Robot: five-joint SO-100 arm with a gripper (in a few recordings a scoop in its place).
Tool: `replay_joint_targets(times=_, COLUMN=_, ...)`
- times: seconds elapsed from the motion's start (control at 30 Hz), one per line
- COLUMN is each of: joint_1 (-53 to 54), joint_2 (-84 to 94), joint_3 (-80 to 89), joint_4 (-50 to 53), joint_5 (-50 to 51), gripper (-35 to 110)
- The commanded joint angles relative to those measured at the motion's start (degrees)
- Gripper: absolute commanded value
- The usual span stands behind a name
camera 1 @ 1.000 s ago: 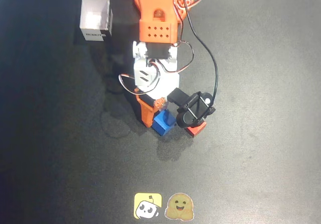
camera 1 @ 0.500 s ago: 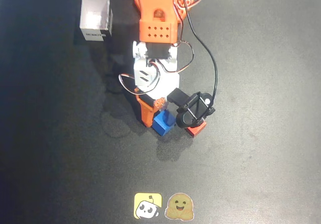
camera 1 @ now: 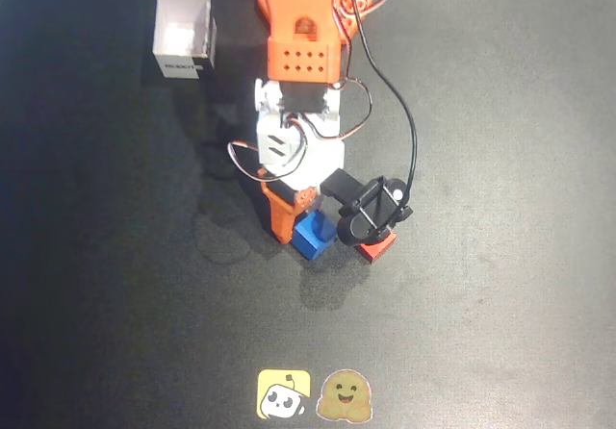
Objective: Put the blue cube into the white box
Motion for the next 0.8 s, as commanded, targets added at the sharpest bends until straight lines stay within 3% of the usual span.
replay_joint_targets(times=0.0, joint_1=0.35, joint_2=0.09, joint_3=-0.70, joint_4=-0.09, joint_5=0.44, gripper=3)
replay_joint_targets(times=0.77, joint_1=1.23, joint_2=5.80, joint_3=-7.21, joint_4=12.83, joint_5=1.41, gripper=0)
